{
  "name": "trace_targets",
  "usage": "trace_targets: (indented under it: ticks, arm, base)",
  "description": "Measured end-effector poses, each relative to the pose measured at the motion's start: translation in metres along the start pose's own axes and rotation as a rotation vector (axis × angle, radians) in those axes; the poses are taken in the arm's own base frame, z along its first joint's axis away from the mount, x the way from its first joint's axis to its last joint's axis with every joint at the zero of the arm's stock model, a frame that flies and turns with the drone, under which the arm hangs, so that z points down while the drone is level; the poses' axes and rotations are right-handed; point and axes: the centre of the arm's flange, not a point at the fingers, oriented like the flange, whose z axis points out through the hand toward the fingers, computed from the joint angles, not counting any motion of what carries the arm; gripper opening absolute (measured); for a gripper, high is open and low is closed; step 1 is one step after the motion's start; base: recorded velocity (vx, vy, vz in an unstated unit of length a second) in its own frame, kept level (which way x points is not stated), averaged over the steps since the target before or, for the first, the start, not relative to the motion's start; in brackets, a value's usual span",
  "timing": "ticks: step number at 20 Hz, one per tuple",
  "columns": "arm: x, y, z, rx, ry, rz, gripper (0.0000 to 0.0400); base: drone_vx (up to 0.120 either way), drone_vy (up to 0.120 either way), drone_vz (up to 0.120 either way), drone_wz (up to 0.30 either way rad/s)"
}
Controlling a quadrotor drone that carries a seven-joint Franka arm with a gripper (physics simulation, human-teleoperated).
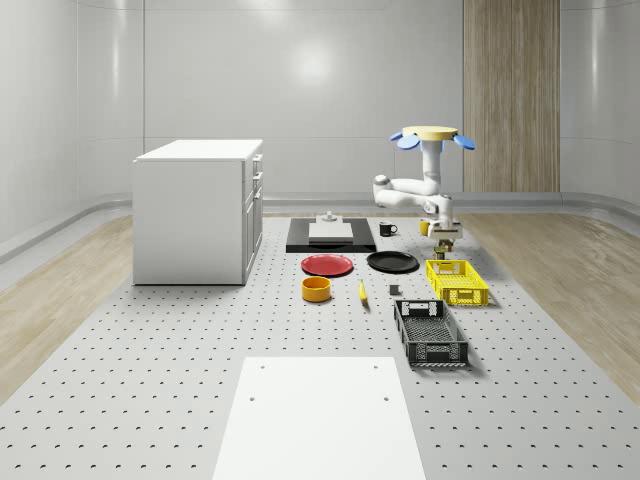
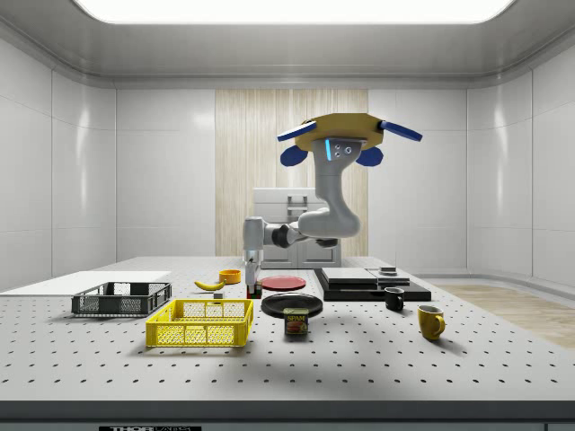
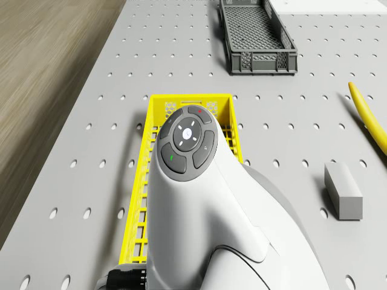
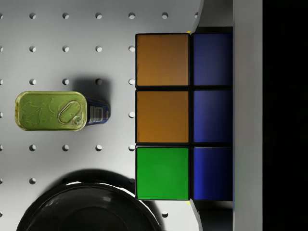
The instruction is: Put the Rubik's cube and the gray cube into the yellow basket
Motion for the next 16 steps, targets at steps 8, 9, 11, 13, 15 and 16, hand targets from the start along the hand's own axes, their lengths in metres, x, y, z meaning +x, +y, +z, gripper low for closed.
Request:
trace_targets:
  ticks: [8, 9, 11, 13, 15, 16]
  arm:
    - [0.0000, 0.0000, 0.0000, 0.000, 0.000, 0.000, 0.0325]
    - [0.0000, 0.0000, 0.0000, 0.000, 0.000, 0.000, 0.0325]
    - [0.0000, 0.0000, 0.0000, 0.000, 0.000, 0.000, 0.0325]
    - [0.0000, 0.0000, 0.0000, 0.000, 0.000, 0.000, 0.0325]
    - [0.0000, 0.0000, 0.0000, 0.000, 0.000, 0.000, 0.0325]
    - [0.0000, 0.0000, 0.0004, 0.000, 0.000, 0.000, 0.0325]
  base:
    - [0.120, 0.000, 0.000, 0.000]
    - [0.120, 0.000, 0.000, 0.000]
    - [0.120, 0.000, 0.000, 0.000]
    - [0.120, 0.000, 0.000, 0.000]
    - [0.120, 0.000, 0.000, 0.000]
    - [0.040, 0.000, 0.000, 0.000]
